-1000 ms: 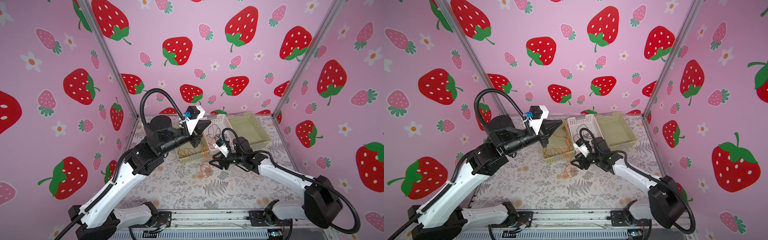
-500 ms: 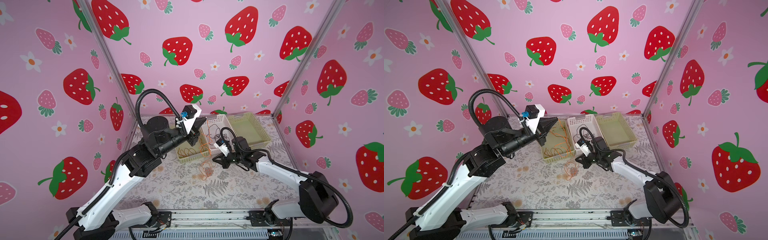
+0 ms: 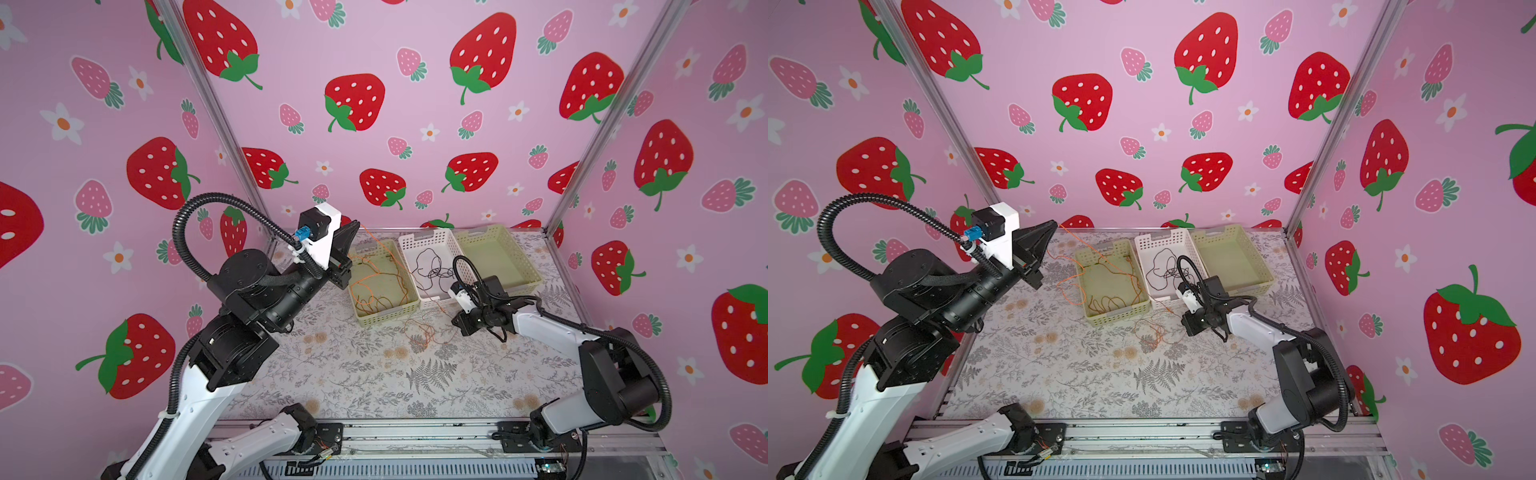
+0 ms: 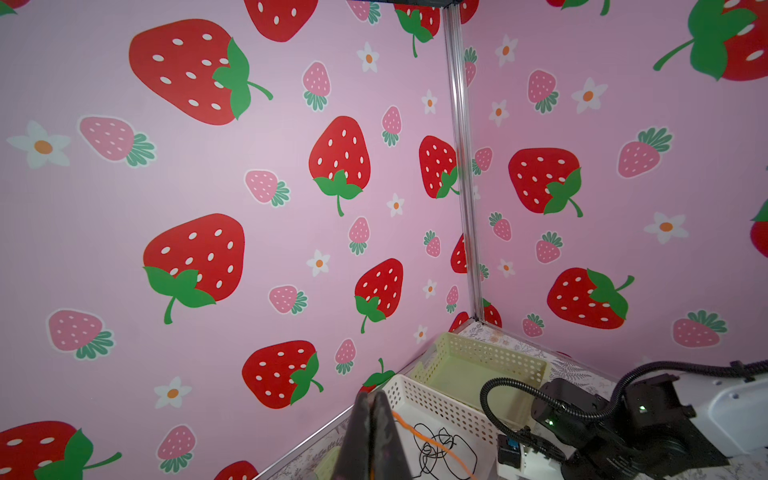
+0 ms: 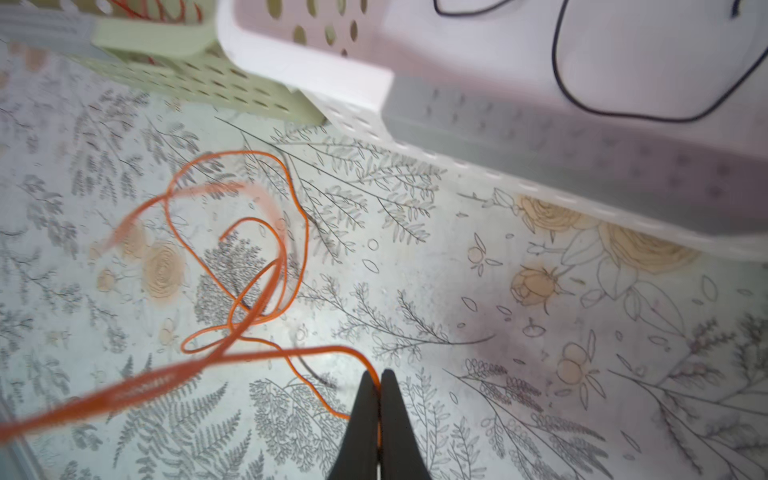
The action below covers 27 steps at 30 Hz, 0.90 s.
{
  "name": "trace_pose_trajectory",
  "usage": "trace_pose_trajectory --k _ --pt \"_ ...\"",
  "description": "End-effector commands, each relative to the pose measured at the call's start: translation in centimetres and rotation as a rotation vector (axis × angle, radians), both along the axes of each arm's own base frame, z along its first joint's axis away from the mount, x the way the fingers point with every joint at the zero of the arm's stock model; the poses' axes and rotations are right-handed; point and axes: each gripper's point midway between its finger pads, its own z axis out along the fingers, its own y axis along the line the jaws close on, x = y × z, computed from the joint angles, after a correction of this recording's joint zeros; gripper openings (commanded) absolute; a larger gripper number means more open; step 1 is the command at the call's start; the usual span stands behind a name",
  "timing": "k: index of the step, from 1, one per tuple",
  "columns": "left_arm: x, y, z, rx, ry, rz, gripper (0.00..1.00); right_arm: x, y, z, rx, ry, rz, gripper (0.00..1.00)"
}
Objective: Untangle the cables
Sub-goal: 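Lower the right gripper to the orange wire while left rises away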
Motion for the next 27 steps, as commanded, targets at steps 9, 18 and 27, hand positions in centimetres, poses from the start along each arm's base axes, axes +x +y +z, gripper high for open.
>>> trace_pose_trajectory --k 9,18,27 --pt "-1.1 3.1 1.9 0.027 -0.065 0.096 0.0 0.8 -5.1 -3.0 -0.253 0.028 -0.106 0.0" --pt "-1.6 4.1 2.6 0.028 -0.091 0.125 0.0 1.5 -6.5 -4.6 -0.348 0.007 -0.124 0.0" --pt "-2.1 5.2 3.2 0.05 -0.109 0.166 0.0 2.2 -8.3 -5.2 -0.43 -0.045 -0.159 0.0"
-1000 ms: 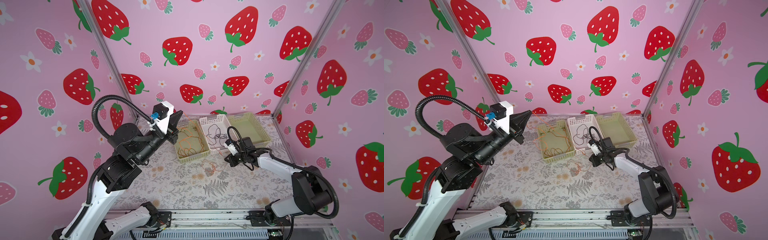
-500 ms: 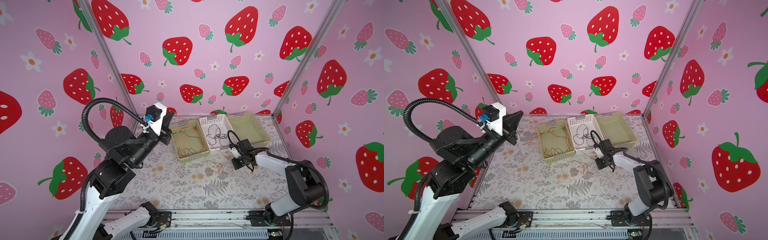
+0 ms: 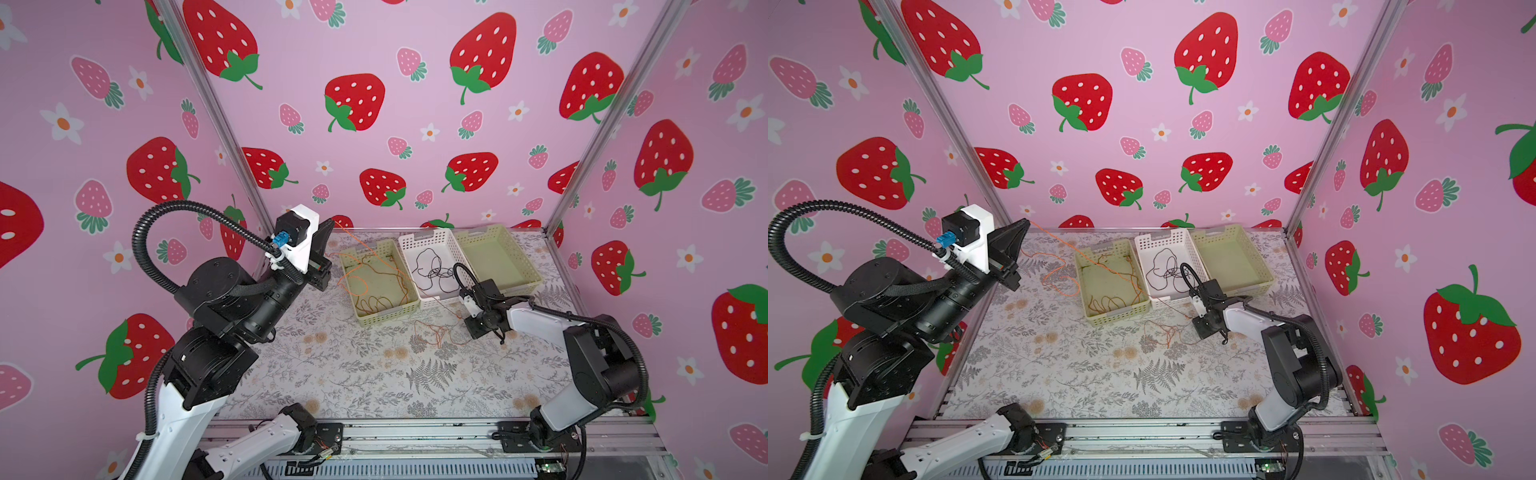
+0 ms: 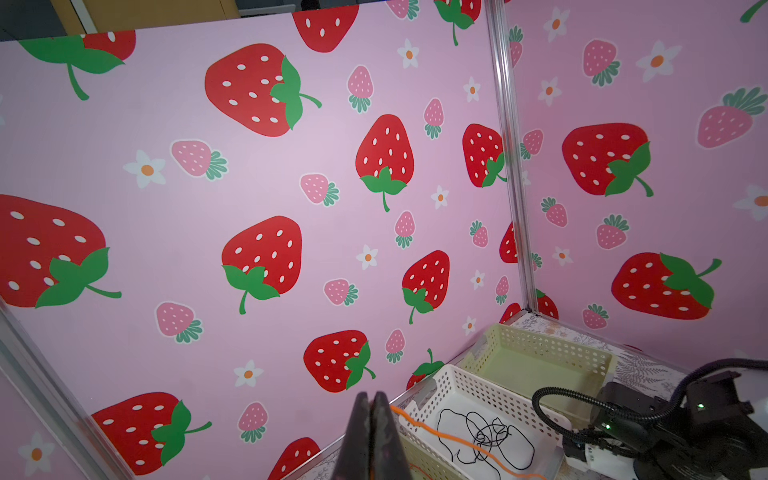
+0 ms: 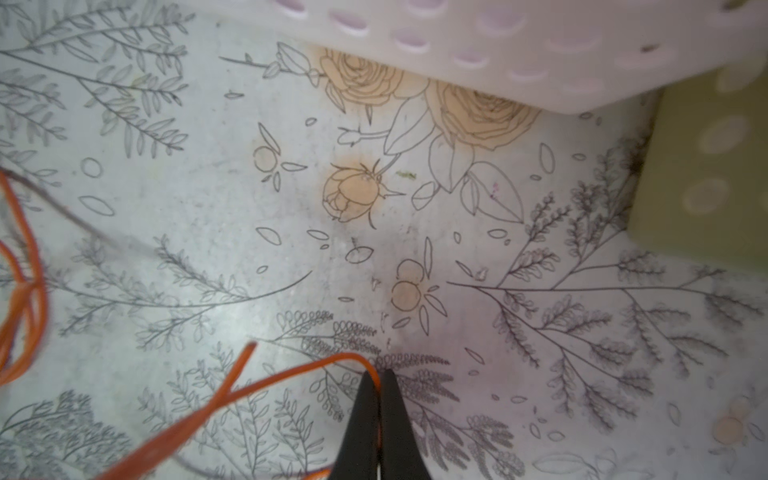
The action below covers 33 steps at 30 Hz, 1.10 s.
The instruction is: Untangle the cables
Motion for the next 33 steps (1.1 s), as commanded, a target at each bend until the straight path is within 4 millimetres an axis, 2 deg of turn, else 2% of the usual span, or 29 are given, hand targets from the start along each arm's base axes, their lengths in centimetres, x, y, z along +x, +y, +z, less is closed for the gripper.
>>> trace_pose_trajectory --k 1,12,17,26,30,33 --pt "-1.0 1.4 1.9 -0.007 -0.057 0.033 0.0 -0.1 -1.9 -1.2 -0.088 -0.001 -0.019 0.0" --pt "-0.9 1.6 2.1 0.009 -0.066 0.053 0.0 0.3 -3.0 -1.2 -0.12 -0.041 -0.044 0.0" --pt "-1.1 2.2 2.7 0.029 -0.079 0.076 0.0 0.8 -4.9 -1.9 -0.171 -0.044 -0.095 0.0" --pt "-0.6 2.0 2.1 0.053 -0.068 0.087 0.0 2.1 -7.9 -2.1 -0.238 -0.073 -0.175 0.0" --pt "-0.2 1.3 1.5 0.059 -0.052 0.062 0.0 2.4 -6.8 -1.9 -0.18 -0.074 -0.153 0.03" --pt "0.3 0.2 0.5 0.062 -0.025 0.026 0.0 2.4 -5.6 -0.5 -0.12 -0.113 -0.121 0.15"
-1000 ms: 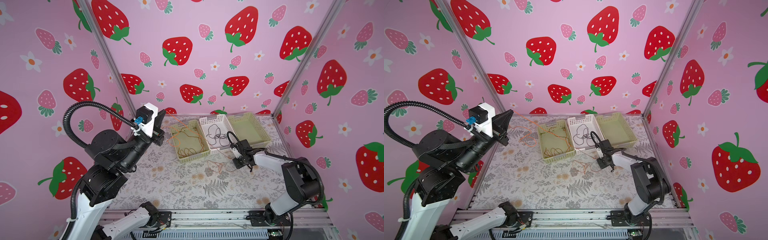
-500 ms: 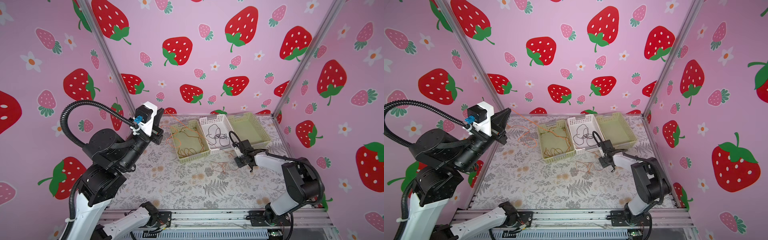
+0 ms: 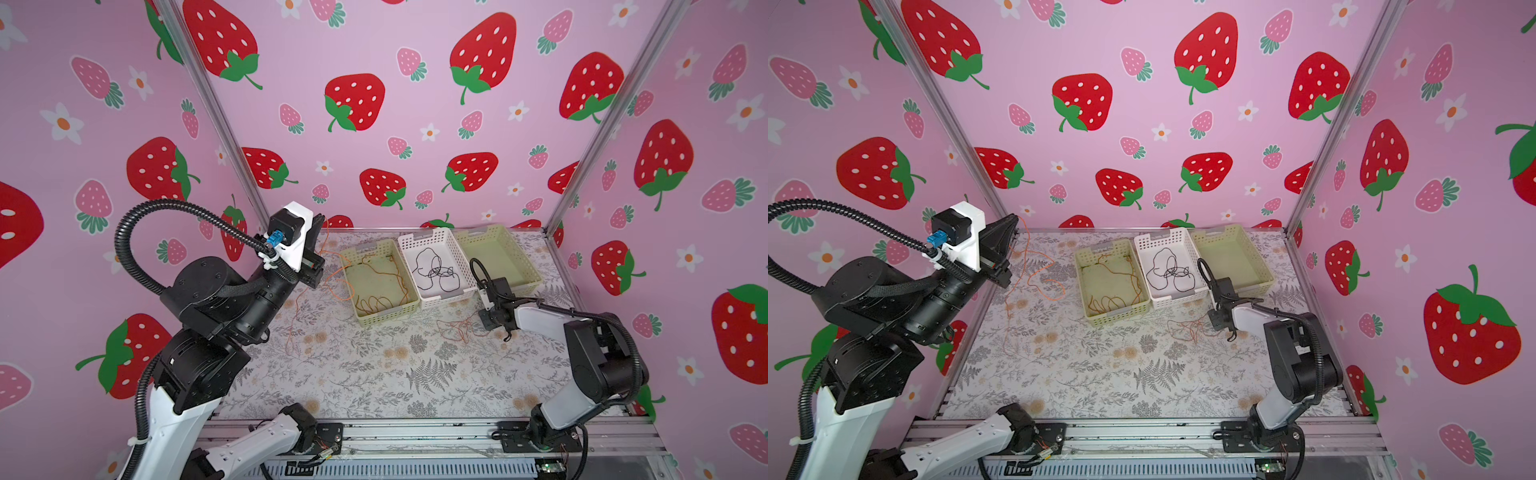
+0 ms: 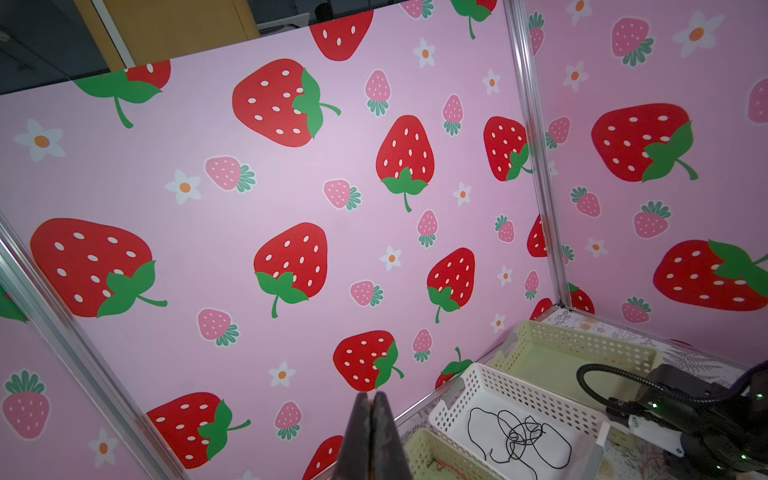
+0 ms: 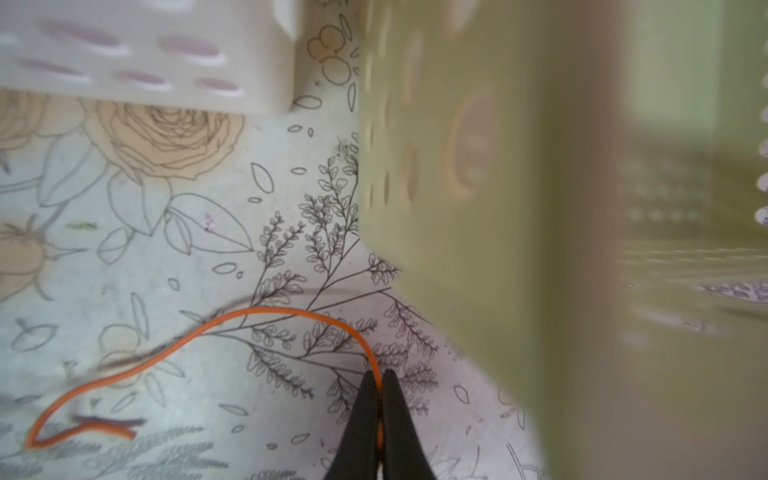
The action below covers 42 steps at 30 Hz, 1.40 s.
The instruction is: Untangle the cables
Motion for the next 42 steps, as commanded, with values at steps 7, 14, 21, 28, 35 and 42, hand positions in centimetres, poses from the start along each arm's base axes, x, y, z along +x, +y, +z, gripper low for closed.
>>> trace_pose_trajectory --k 7,14,21,28,35,42 --pt "1.6 -3.0 -2.3 0.007 0.06 -0.096 0.0 -1.6 4.1 7.5 0.202 -0.156 0.154 0.51" --pt "1.7 -5.9 -3.5 -0.006 0.118 -0.236 0.0 -3.8 8.3 18.6 0.43 -0.431 0.384 0.66" --pt "1.4 -10.1 -4.3 -0.017 0.194 -0.444 0.0 -9.0 14.7 29.4 0.766 -0.611 0.788 0.76" --pt "1.2 -14.3 -5.2 -0.006 0.234 -0.593 0.0 -11.2 20.0 33.9 0.925 -0.629 1.033 0.84" --pt "1.3 -17.0 -5.7 0.008 0.243 -0.666 0.0 -13.1 23.5 34.4 1.029 -0.574 1.19 0.86" --pt "2.3 -18.2 -6.1 0.029 0.233 -0.662 0.0 -15.9 24.7 34.3 1.088 -0.5 1.299 0.83"
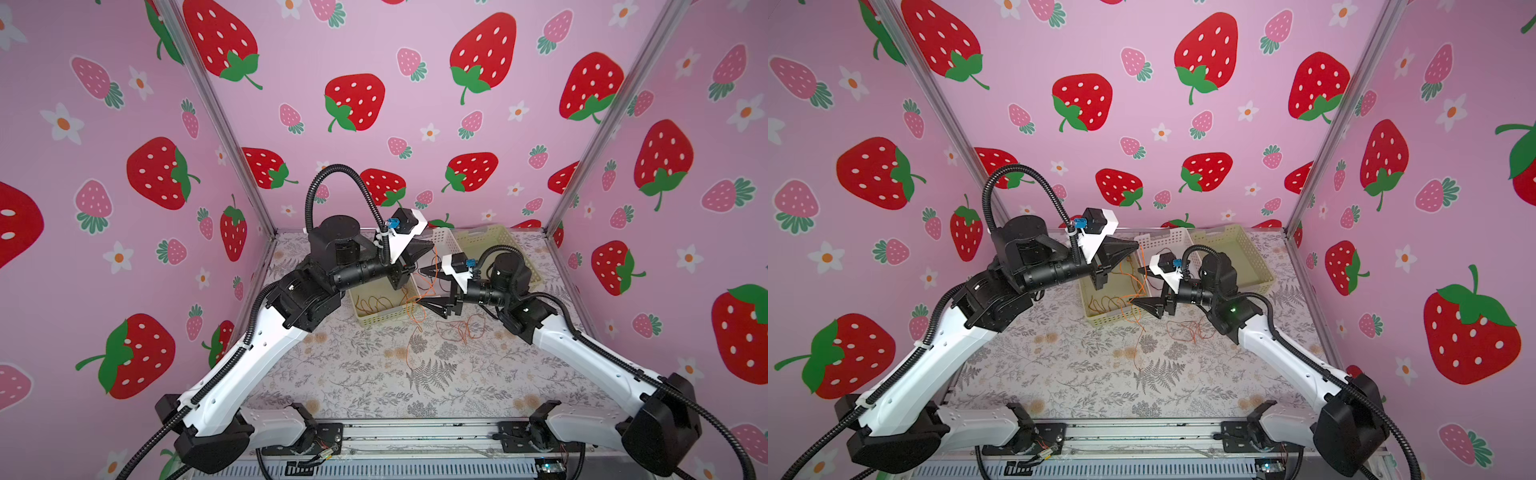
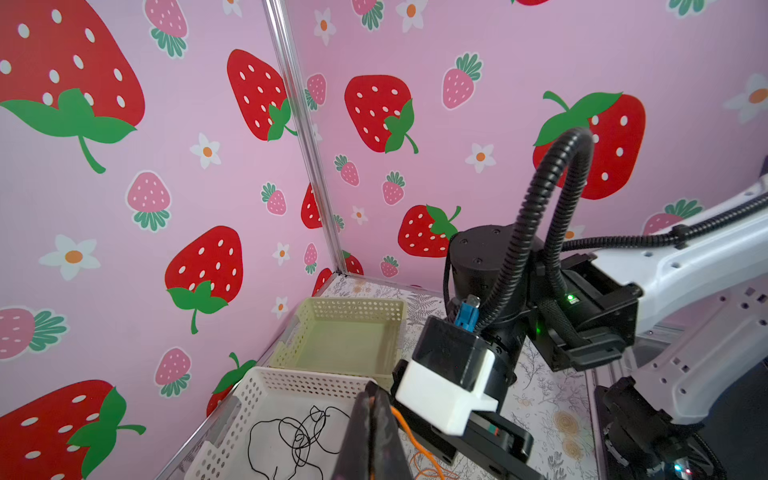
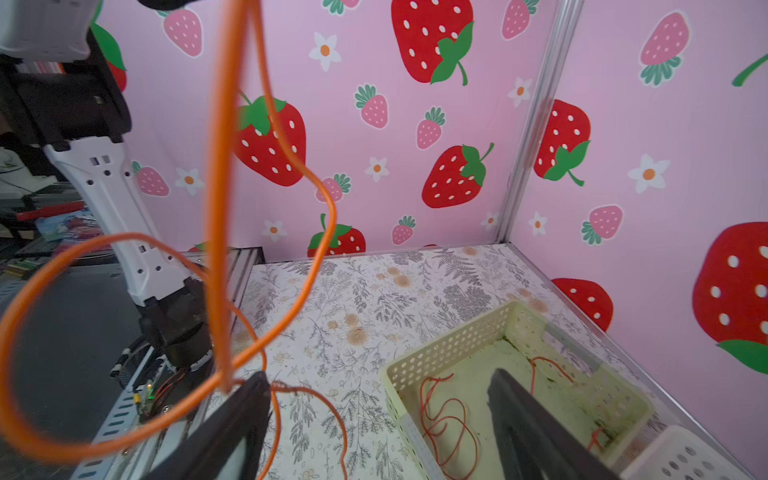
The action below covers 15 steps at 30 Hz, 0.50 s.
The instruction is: Untangle the cables
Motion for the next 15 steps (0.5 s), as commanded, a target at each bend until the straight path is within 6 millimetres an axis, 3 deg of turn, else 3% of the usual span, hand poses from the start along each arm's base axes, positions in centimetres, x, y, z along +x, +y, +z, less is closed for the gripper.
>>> trace_pose_trajectory --k 1,8,15 --pt "-0.4 -0.1 2.8 -0.042 -0.085 -0.016 0.0 -2.2 0.0 2.4 0.057 -0.05 0.094 0.83" --pt "0.5 -0.6 2.7 -0.03 -0.112 -0.004 0.0 -4.0 -0.2 3.0 0.081 -0.026 0.154 0.81" --pt "0.7 -1.8 2.4 -0.034 -0.111 -0.03 0.0 -5.0 1.2 2.1 0.075 0.014 0.211 0.8"
